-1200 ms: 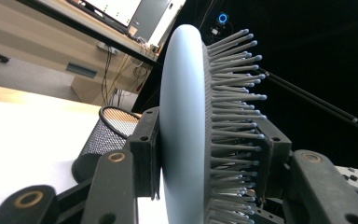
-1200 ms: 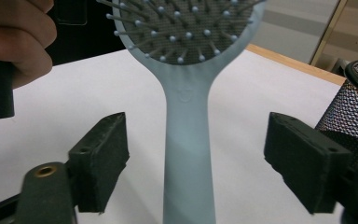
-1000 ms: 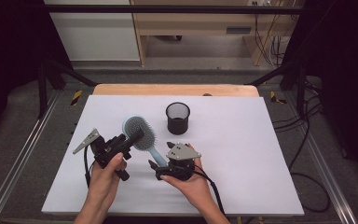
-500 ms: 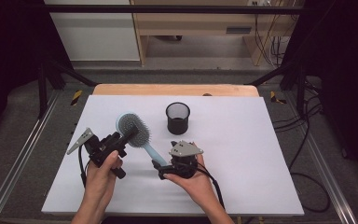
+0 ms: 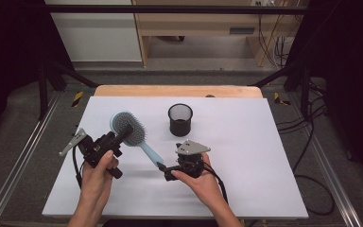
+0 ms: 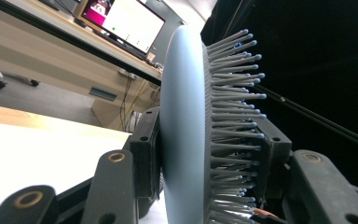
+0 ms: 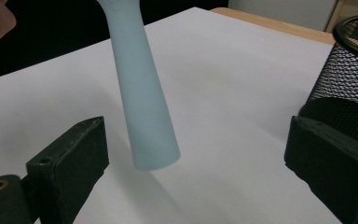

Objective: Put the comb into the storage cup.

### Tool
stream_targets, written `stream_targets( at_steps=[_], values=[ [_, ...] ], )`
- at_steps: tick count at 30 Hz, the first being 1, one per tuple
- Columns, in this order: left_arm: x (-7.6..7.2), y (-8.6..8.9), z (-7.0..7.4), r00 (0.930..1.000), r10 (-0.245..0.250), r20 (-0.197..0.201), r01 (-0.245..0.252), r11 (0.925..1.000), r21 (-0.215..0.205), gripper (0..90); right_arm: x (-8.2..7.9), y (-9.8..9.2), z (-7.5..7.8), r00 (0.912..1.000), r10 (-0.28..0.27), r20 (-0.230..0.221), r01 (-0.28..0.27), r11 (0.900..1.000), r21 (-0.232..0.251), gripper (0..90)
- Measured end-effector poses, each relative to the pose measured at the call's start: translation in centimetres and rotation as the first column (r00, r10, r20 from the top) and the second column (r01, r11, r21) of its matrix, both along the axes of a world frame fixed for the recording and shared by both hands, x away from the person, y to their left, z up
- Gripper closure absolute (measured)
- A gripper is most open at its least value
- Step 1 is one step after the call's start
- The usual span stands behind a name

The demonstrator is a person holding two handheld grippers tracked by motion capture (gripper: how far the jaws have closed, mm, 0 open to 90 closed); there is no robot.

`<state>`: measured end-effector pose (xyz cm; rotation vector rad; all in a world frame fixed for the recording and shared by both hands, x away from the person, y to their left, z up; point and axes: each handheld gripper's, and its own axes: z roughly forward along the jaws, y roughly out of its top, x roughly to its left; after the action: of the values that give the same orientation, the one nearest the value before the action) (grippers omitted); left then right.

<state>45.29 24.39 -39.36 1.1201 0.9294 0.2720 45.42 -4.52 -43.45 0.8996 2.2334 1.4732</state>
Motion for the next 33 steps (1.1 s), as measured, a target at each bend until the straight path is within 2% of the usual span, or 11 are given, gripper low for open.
stream_targets(
  at_steps=[5, 8, 17, 19, 22, 26, 29, 31, 33],
  values=[
    [0.0, 0.5, 0.2, 0.9998, 0.017, 0.008, -0.017, 0.9999, 0.004, 52.7, 0.2, -0.9, 0.1, 1.0000, -0.007, -0.002, 0.007, 1.000, -0.005, 8.1],
    [0.1, 0.7, 0.2, 0.9997, 0.023, 0.007, -0.023, 0.9997, 0.003, 52.6, 0.4, -1.5, 0.1, 0.9997, -0.025, 0.002, 0.025, 0.999, -0.025, 8.0],
    [0.2, 1.3, 0.1, 0.9989, 0.046, 0.009, -0.046, 0.9989, 0.007, 52.6, 0.5, -4.0, 0.5, 0.9948, -0.083, 0.059, 0.084, 0.996, -0.021, 5.8],
    [0.2, 1.5, 0.2, 0.9986, 0.052, 0.007, -0.052, 0.9987, 0.003, 52.5, 0.7, -4.9, 0.4, 0.9916, -0.108, 0.071, 0.109, 0.994, -0.019, 5.4],
    [0.2, 1.6, 0.2, 0.9984, 0.056, 0.003, -0.056, 0.9984, 0.002, 52.6, 1.1, -5.9, 0.7, 0.9871, -0.155, 0.039, 0.155, 0.988, 0.014, 6.2],
    [0.2, 1.6, 0.2, 0.9984, 0.055, 0.006, -0.055, 0.9985, 0.001, 52.6, 1.3, -7.4, 0.9, 0.9792, -0.196, 0.053, 0.195, 0.981, 0.012, 5.7],
    [0.2, 1.8, 0.4, 0.9980, 0.062, 0.011, -0.062, 0.9981, -0.003, 52.6, 1.0, -8.9, 0.5, 0.9682, -0.237, 0.081, 0.237, 0.972, 0.011, 5.2],
    [0.2, 1.9, 0.5, 0.9977, 0.066, 0.015, -0.066, 0.9978, -0.002, 52.6, 0.9, -9.8, 0.1, 0.9623, -0.259, 0.081, 0.258, 0.966, 0.027, 5.4],
    [0.1, 2.0, 0.5, 0.9974, 0.070, 0.017, -0.070, 0.9976, -0.003, 52.6, 0.6, -10.8, -0.1, 0.9553, -0.281, 0.092, 0.280, 0.960, 0.022, 6.1]
  ],
)
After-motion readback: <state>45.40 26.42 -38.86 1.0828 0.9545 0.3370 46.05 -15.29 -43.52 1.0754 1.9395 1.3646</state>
